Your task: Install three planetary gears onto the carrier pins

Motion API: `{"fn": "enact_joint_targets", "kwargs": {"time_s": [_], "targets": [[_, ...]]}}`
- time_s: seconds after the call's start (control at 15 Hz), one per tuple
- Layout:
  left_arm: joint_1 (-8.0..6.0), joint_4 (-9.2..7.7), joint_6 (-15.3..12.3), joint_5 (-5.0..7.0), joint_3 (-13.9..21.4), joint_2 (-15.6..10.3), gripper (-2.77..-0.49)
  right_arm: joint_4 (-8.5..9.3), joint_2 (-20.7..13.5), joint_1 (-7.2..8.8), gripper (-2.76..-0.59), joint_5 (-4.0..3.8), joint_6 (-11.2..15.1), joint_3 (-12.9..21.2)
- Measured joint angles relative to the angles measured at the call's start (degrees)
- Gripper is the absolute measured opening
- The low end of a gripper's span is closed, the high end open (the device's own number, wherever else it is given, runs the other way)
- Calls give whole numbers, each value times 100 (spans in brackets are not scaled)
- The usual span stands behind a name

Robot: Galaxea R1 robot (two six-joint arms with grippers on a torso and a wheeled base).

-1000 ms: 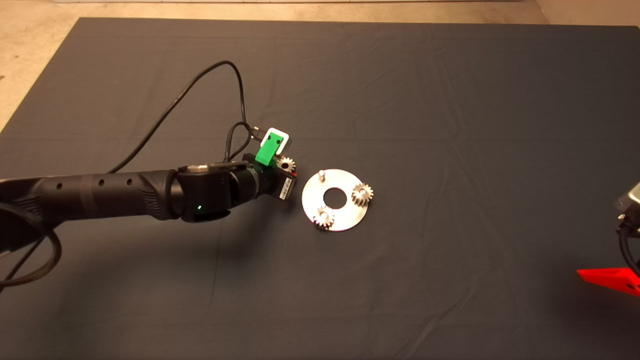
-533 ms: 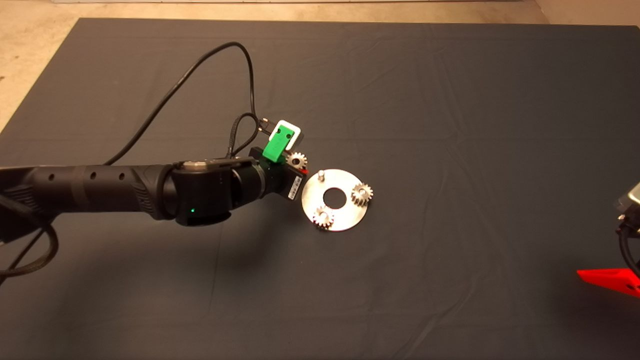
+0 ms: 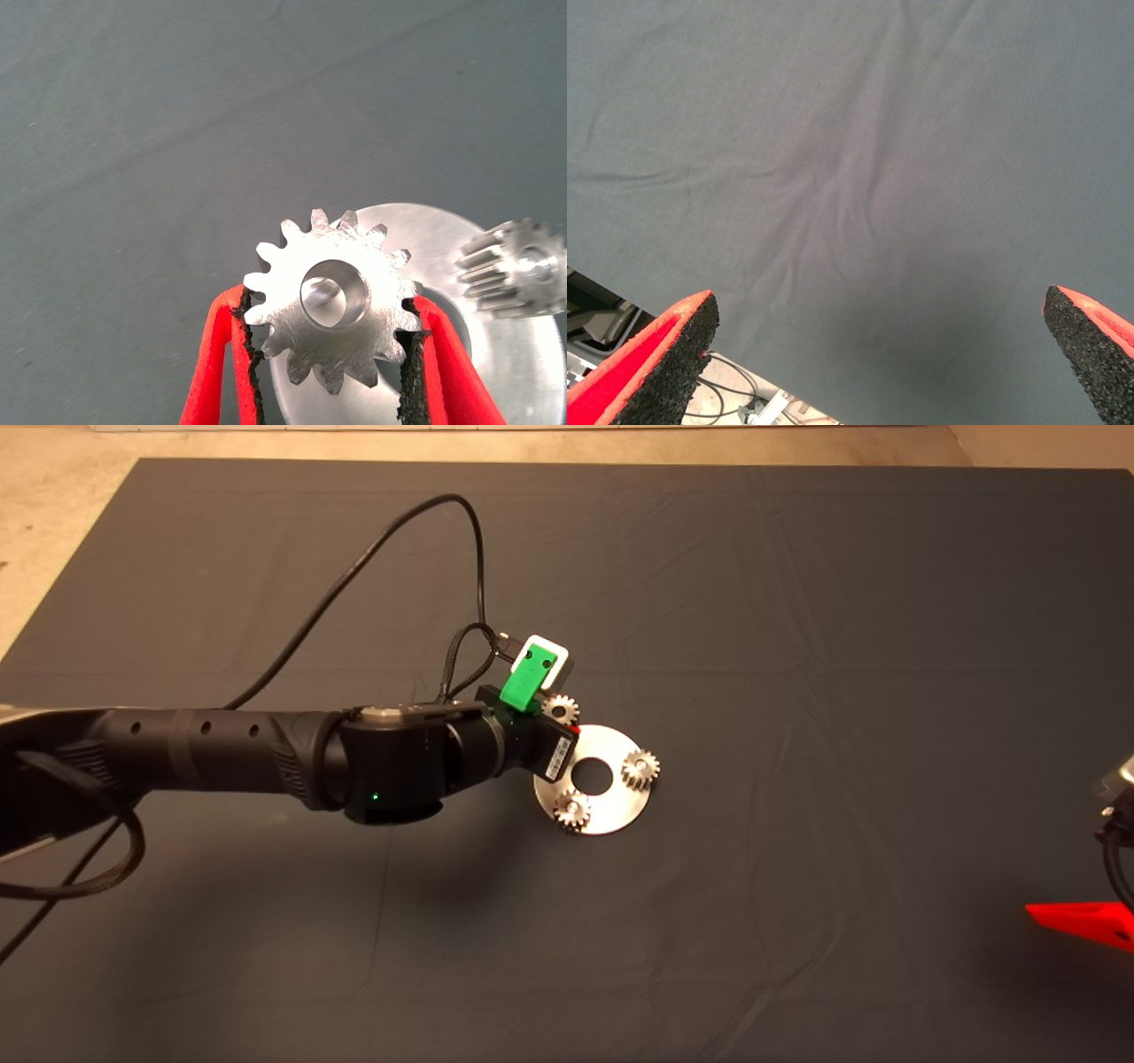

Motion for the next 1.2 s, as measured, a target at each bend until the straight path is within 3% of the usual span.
{"fn": "enact_joint_targets", "kwargs": {"time_s": [0.4,0.8,1.07,1.2], "targets": [[5,1,0,-2,-122,49,-267,24,-6,127,-62,1,-1,2],[17,8,0,-11,-208,142,-267,28,-6,127,-62,1,0,2],[220,3,-2,-9,-223,197,-267,28,-5,128,-62,0,0,2],[242,6,-5,-11,-226,207,-267,30,-6,158,-62,0,0,5]]}}
